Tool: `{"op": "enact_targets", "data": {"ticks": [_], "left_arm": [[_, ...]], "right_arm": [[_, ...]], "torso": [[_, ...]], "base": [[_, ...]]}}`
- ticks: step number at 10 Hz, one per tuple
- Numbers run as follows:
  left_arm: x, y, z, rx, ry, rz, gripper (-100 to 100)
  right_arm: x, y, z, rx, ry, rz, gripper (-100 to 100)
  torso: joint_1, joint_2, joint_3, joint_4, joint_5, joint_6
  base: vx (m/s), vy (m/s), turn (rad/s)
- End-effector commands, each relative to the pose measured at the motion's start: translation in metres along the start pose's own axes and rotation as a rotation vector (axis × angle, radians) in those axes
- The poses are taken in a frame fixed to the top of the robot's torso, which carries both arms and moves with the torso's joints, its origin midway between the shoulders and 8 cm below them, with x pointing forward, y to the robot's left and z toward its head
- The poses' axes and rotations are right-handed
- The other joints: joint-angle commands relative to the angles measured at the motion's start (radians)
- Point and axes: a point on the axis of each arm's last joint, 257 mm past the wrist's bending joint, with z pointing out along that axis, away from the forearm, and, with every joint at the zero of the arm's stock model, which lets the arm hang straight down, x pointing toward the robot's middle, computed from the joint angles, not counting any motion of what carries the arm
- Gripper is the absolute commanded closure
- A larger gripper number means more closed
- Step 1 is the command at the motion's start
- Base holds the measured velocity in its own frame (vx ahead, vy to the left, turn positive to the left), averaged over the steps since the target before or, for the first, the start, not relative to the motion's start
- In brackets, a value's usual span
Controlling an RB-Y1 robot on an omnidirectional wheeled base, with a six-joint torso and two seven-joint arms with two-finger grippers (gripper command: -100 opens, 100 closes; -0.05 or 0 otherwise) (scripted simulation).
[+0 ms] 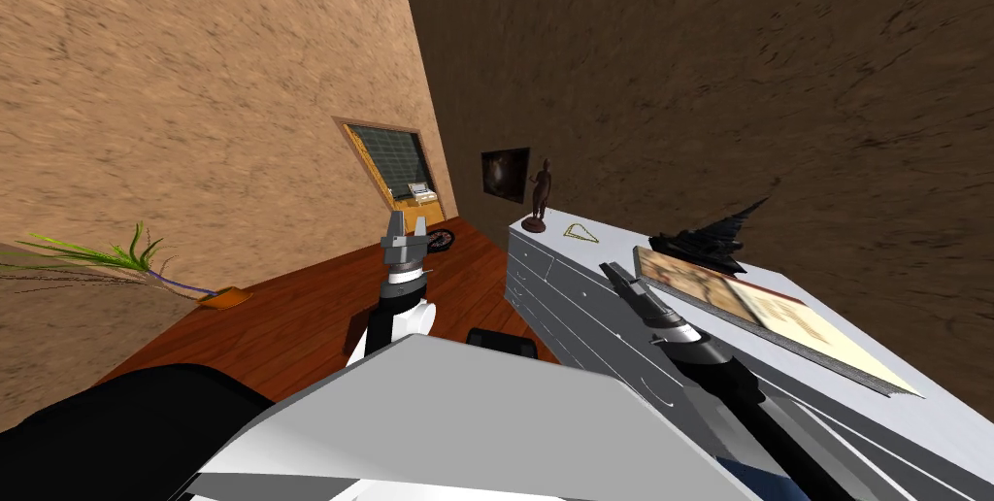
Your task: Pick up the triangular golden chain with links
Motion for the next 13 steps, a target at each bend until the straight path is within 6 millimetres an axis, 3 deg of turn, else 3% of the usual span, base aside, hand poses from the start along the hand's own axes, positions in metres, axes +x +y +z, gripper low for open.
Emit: {"op": "enact_targets", "data": {"ticks": [1, 4, 5, 6, 8, 9, 10, 13], "left_arm": [[0.000, 0.000, 0.000, 0.000, 0.000, 0.000, 0], [0.000, 0.000, 0.000, 0.000, 0.000, 0.000, 0], [0.000, 0.000, 0.000, 0.000, 0.000, 0.000, 0], [0.000, 0.000, 0.000, 0.000, 0.000, 0.000, 0], [0.000, 0.000, 0.000, 0.000, 0.000, 0.000, 0], [0.000, 0.000, 0.000, 0.000, 0.000, 0.000, 0], [0.000, 0.000, 0.000, 0.000, 0.000, 0.000, 0], [0.000, 0.000, 0.000, 0.000, 0.000, 0.000, 0]], "right_arm": [[0.003, -0.006, -0.004, -0.005, 0.045, -0.038, -100], [0.007, -0.035, -0.024, 0.023, 0.154, -0.138, -100], [0.007, -0.034, -0.022, 0.007, 0.177, -0.155, -100], [0.008, -0.049, -0.033, 0.029, 0.222, -0.196, -100], [0.007, -0.048, -0.030, 0.009, 0.251, -0.217, -100], [0.007, -0.063, -0.041, 0.026, 0.303, -0.262, -100], [0.006, -0.062, -0.038, 0.012, 0.322, -0.277, -100], [0.002, -0.092, -0.060, 0.038, 0.436, -0.372, -100]], "torso": [[0.000, 0.000, 0.000, 0.000, 0.000, 0.000], [-0.001, 0.000, 0.000, 0.000, 0.000, 0.000], [0.000, 0.000, 0.000, 0.000, 0.000, 0.000], [-0.001, 0.000, 0.000, 0.000, 0.000, 0.000], [-0.002, 0.000, 0.000, 0.000, 0.000, 0.000], [-0.003, 0.000, 0.000, 0.000, -0.001, 0.000], [-0.002, 0.000, 0.000, 0.000, 0.000, 0.000], [-0.002, 0.000, 0.000, 0.000, 0.000, 0.000]], "base": [[0.006, 0.063, -0.005], [0.012, 0.066, 0.002], [0.006, 0.054, -0.005], [0.012, 0.057, 0.009], [0.015, 0.035, -0.001], [0.016, 0.053, 0.014], [0.015, 0.052, -0.004], [0.020, 0.054, 0.010]]}}
